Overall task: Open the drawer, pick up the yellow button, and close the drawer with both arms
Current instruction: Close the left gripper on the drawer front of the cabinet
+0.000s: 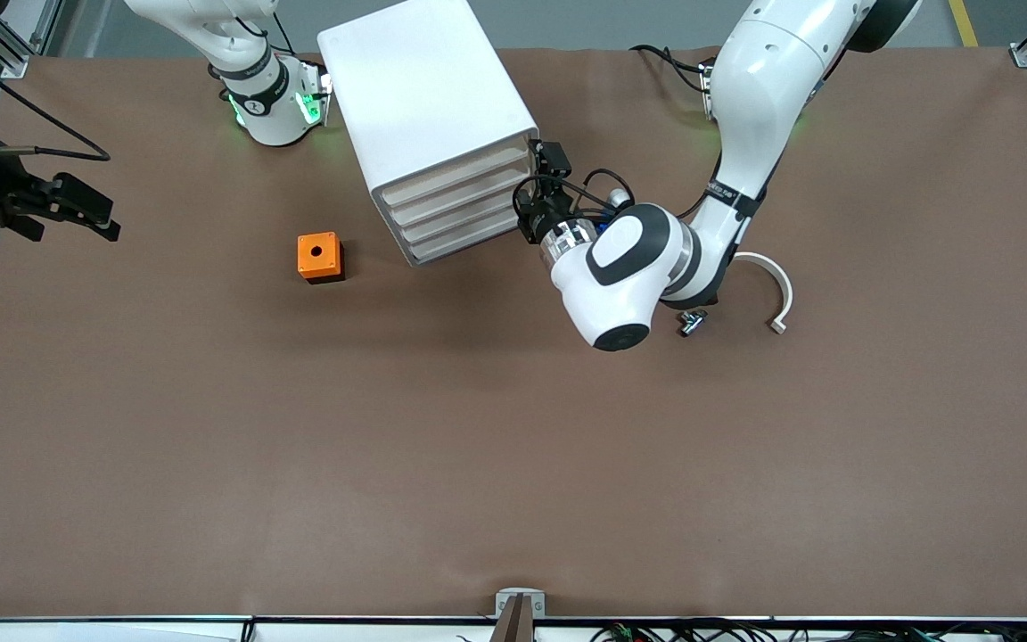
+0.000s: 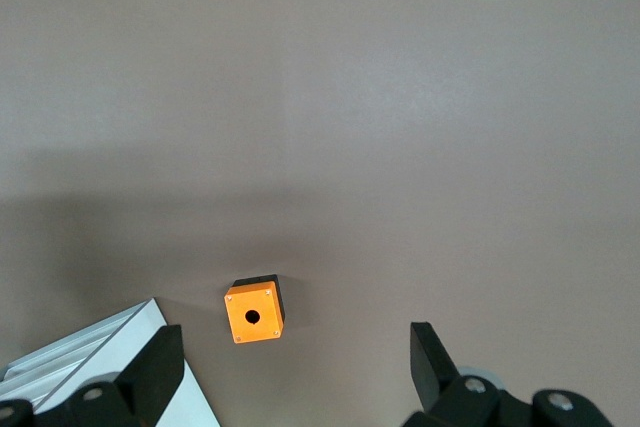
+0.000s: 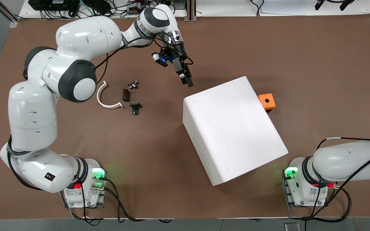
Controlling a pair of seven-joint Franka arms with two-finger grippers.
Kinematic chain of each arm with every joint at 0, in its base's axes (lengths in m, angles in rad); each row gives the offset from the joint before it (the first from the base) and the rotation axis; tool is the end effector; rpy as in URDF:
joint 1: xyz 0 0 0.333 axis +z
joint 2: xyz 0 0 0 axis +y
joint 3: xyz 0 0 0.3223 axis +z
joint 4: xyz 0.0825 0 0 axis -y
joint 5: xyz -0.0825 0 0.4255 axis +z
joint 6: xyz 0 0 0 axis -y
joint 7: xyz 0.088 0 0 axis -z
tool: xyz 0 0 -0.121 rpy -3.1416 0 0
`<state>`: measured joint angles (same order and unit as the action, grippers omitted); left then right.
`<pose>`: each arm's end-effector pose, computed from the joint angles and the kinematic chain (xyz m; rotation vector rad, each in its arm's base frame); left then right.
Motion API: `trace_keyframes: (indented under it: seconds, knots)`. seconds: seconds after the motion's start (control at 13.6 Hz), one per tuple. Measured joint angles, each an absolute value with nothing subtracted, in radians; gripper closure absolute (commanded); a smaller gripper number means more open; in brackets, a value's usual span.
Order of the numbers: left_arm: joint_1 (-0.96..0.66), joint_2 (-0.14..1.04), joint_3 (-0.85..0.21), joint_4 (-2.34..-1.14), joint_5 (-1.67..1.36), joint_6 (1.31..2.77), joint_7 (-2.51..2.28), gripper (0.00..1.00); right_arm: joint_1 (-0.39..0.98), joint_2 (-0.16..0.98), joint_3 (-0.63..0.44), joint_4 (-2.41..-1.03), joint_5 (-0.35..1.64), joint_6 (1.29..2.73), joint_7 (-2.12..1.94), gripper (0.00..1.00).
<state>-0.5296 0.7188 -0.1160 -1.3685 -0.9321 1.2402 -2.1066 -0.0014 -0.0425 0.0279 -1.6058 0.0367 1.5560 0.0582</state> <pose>0.4875 -0.4903 0.2982 -1.5385 -1.5177 1.4736 0.5804 0.0202 0.6226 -3.1060 0.0486 0.0137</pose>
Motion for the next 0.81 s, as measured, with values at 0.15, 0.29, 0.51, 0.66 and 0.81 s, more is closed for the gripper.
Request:
trace_keyframes:
  seconds: [0.15,0.29,0.51,0.66,0.81]
  knots:
    - [-0.532,0.755,-0.116,-1.37,-0.938,1.24,-2.162,0.14,-0.001,-0.042,0.028,-1.606,0.037,1.556,0.058,0.0]
    - [-0.532,0.797,-0.116,-1.37,-0.985,1.24,-2.212,0.29,-0.001,-0.043,0.028,-1.606,0.037,1.556,0.058,0.0]
    - [-0.537,0.825,-0.116,-1.369,-1.0,1.24,-2.268,0.39,-0.002,-0.043,0.026,-1.606,0.037,1.556,0.059,0.0]
    - [-0.547,0.838,-0.116,-1.369,-1.013,1.24,-2.288,0.42,-0.003,-0.043,0.023,-1.604,0.037,1.557,0.058,0.0]
    - [-0.56,0.848,-0.116,-1.369,-1.034,1.24,-2.299,0.46,-0.006,-0.043,0.018,-1.598,0.036,1.558,0.058,0.0]
